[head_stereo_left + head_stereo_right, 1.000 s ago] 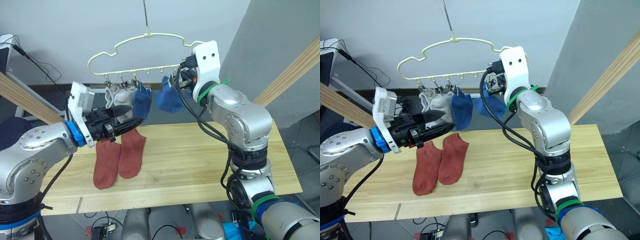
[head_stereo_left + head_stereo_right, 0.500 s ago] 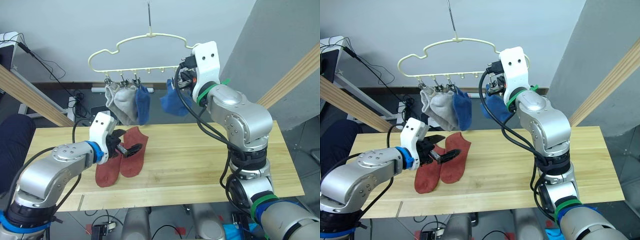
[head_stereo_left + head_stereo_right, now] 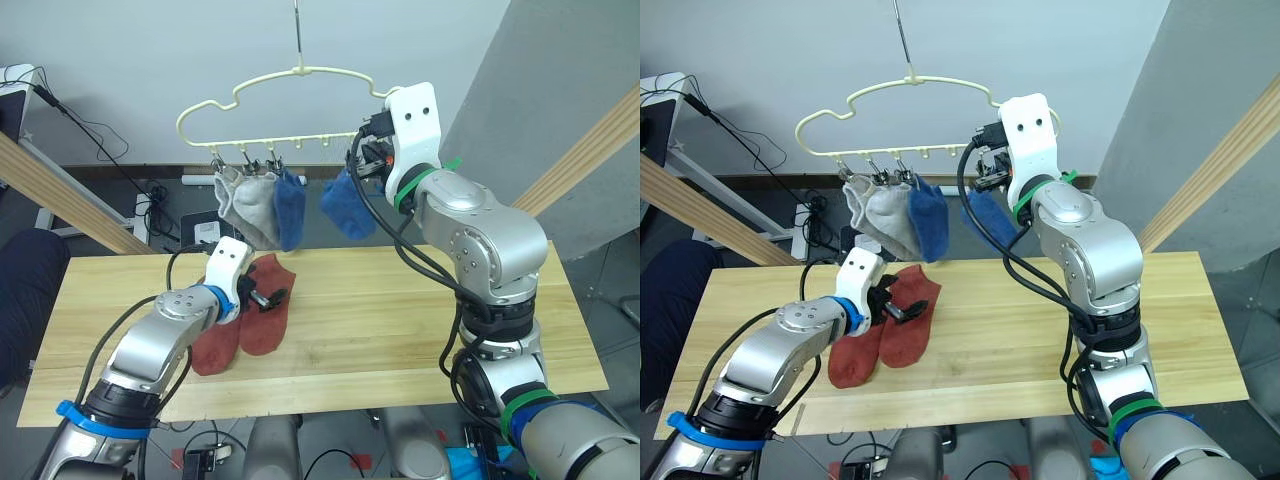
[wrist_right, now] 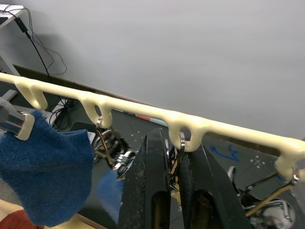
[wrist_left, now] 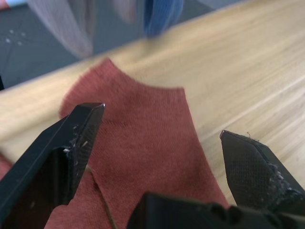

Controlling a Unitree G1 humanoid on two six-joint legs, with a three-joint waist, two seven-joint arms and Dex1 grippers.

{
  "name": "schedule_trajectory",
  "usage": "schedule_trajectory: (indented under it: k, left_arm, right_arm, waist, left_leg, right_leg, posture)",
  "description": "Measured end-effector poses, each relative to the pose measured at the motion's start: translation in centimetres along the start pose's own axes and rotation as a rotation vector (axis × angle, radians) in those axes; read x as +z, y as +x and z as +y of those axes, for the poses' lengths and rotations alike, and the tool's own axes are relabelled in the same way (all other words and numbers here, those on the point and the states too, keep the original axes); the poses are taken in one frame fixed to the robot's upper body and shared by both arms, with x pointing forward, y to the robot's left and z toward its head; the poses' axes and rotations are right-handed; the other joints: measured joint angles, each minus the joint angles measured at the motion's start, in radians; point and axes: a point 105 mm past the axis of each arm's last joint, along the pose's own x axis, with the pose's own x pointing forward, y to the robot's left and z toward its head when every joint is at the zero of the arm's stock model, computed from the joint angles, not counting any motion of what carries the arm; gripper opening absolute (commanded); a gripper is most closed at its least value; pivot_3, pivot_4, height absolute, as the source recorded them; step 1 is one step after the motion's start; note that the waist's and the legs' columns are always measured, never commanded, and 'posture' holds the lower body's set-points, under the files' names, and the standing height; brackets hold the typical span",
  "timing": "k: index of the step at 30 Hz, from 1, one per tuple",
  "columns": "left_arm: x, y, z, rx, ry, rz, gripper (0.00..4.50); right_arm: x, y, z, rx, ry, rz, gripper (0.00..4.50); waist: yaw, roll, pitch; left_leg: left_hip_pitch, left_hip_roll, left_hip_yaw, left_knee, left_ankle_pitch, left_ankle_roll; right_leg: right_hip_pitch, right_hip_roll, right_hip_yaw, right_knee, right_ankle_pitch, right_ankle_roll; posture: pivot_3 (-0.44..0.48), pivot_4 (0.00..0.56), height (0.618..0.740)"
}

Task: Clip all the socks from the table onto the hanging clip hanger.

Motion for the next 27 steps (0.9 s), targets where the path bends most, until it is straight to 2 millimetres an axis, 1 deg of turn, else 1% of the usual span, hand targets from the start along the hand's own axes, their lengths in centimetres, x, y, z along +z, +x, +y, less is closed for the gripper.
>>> schedule_trajectory:
  k: [4, 8, 14, 21, 24, 27]
  left_arm:
    - [-0.5, 0.9, 0.2, 0.003, -0.028, 0.006, 4.48]
    - [-1.5, 1.7, 0.3, 0.013, -0.047, 0.033, 4.48]
    - [-2.0, 1.8, 0.3, 0.014, -0.025, 0.056, 4.48]
    - [-2.1, 1.9, 0.1, 0.007, -0.011, 0.062, 4.48]
    - [-2.2, 1.9, 0.1, 0.006, -0.005, 0.068, 3.93]
    - [-2.2, 1.9, 0.0, 0.004, -0.005, 0.071, 3.11]
  right_arm:
    - [-0.1, -0.1, 0.0, 0.000, 0.000, 0.006, 0.00]
    - [0.0, -0.1, 0.1, 0.000, 0.000, 0.006, 0.00]
    - [0.0, -0.3, 0.0, -0.006, -0.001, 0.010, 0.00]
    - [0.0, -0.3, -0.1, -0.015, 0.001, 0.013, 0.00]
    - [0.0, -0.4, -0.1, -0.018, 0.000, 0.014, 0.00]
    - [0.0, -0.4, -0.1, -0.017, 0.000, 0.016, 0.00]
  waist:
    - [0.000, 0.000, 0.000]
    - [-0.001, 0.000, 0.000]
    - [-0.001, 0.000, 0.000]
    - [-0.002, 0.000, 0.000]
    - [-0.002, 0.000, 0.000]
    - [-0.002, 0.000, 0.000]
  left_leg:
    - [0.000, -0.001, 0.001, 0.001, 0.000, 0.000]
    - [0.000, 0.000, 0.000, 0.000, 0.000, 0.000]
    - [0.000, 0.000, 0.000, 0.000, 0.000, 0.000]
    - [0.000, 0.000, 0.000, 0.000, 0.000, 0.000]
    - [0.000, 0.000, 0.000, 0.000, 0.000, 0.000]
    - [0.000, 0.000, 0.000, 0.000, 0.000, 0.000]
  right_leg:
    - [0.000, 0.000, 0.001, 0.000, 0.000, 0.000]
    - [0.000, 0.000, 0.000, 0.000, 0.000, 0.000]
    - [0.000, 0.000, 0.000, 0.000, 0.000, 0.000]
    - [0.000, 0.000, 0.000, 0.000, 0.000, 0.000]
    - [0.000, 0.000, 0.000, 0.000, 0.000, 0.000]
    - [0.000, 0.000, 0.000, 0.000, 0.000, 0.000]
  posture:
    - [-0.195, 0.383, 0.740]
    - [-0.202, 0.387, 0.740]
    - [-0.206, 0.390, 0.740]
    - [-0.212, 0.391, 0.740]
    - [-0.213, 0.391, 0.740]
    - [-0.212, 0.390, 0.740]
